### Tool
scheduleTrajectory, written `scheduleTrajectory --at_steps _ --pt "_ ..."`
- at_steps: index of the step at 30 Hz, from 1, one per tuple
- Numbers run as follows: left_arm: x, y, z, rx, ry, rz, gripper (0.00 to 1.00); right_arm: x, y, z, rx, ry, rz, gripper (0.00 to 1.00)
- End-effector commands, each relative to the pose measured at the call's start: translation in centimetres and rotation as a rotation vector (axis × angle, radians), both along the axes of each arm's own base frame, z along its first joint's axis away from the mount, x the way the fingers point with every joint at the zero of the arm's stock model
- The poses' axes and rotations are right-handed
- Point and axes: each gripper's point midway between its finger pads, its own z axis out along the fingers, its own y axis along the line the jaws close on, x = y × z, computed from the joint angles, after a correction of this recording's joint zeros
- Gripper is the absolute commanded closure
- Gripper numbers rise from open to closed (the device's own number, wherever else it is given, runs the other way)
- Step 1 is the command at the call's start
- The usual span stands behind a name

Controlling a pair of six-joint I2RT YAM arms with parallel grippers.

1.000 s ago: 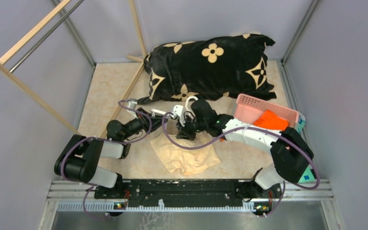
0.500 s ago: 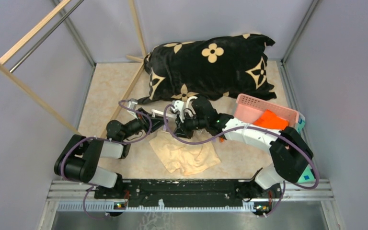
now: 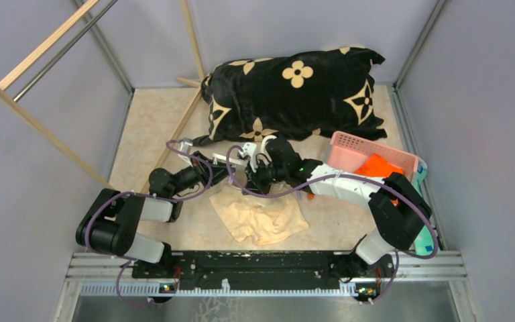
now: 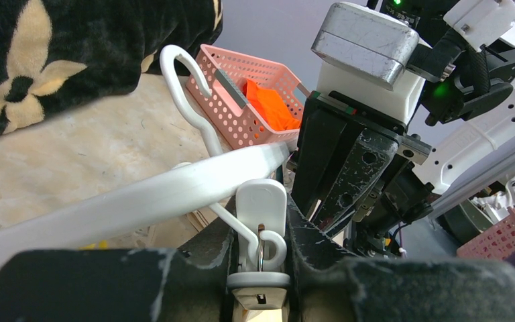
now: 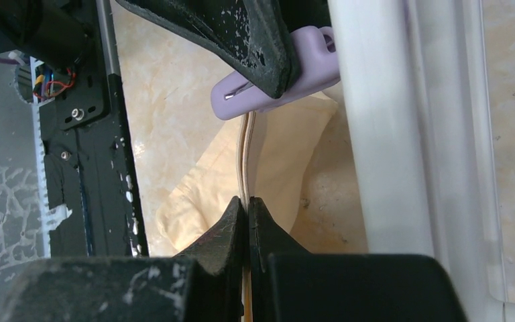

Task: Clip the underwear to the hanger
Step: Clamp the underwear onto the hanger.

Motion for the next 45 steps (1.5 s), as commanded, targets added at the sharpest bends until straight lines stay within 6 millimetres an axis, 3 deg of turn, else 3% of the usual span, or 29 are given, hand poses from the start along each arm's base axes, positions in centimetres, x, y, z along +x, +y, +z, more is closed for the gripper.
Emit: scheduleTrajectory --at_steps 1,11,36,45 --pt "-1.7 0.3 5.0 -0.071 -0.285 -0.02 1.0 1.2 1.0 2.7 0.081 -0.045 -0.001 1.0" --pt "-1.9 0.3 5.0 -0.069 -0.288 -0.027 1.0 2.3 0.6 3.0 0.088 -0.045 -0.039 1.0" --pt "-1.7 0.2 5.0 -0.066 -0.287 -0.035 1.0 2.3 0.2 5.6 0.18 -0.073 -0.067 1.0" --pt "-1.7 0.2 5.0 -0.067 -0.288 -0.036 1.0 1.6 0.2 4.6 0.145 -0.04 -0.016 1.0"
